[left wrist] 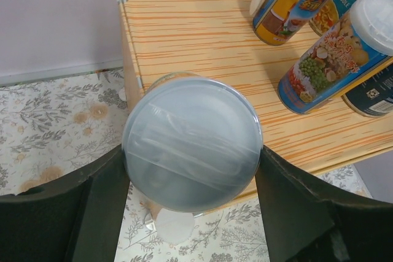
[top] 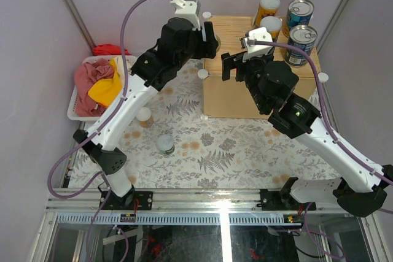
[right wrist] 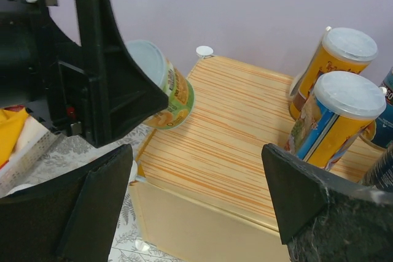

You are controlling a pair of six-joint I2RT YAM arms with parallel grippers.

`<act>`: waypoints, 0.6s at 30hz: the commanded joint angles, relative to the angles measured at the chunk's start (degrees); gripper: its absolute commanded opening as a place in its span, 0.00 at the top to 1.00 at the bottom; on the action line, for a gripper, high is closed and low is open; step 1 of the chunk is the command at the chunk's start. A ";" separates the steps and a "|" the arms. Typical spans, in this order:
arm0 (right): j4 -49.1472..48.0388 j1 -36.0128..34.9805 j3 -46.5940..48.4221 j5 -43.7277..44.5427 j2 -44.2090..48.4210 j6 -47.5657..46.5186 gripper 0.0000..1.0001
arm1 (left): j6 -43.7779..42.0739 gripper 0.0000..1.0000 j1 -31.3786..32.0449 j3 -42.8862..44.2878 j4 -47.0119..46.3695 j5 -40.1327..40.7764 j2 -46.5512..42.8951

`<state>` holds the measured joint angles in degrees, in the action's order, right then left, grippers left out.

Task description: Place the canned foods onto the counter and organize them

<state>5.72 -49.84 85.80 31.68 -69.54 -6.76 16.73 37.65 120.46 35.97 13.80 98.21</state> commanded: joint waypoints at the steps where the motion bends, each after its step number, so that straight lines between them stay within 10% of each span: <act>1: -5.01 -0.52 -0.98 2.35 0.65 -2.42 0.07 | -3.01 1.00 1.33 4.88 -8.46 1.92 1.33; 18: -8.63 3.92 -5.78 1.36 -0.18 -0.93 0.05 | -4.66 1.00 2.08 9.78 -11.55 3.09 9.72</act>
<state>0.51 -47.40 80.12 33.36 -70.26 -8.47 13.72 39.40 125.40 35.05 15.64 107.98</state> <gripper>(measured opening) 0.943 0.699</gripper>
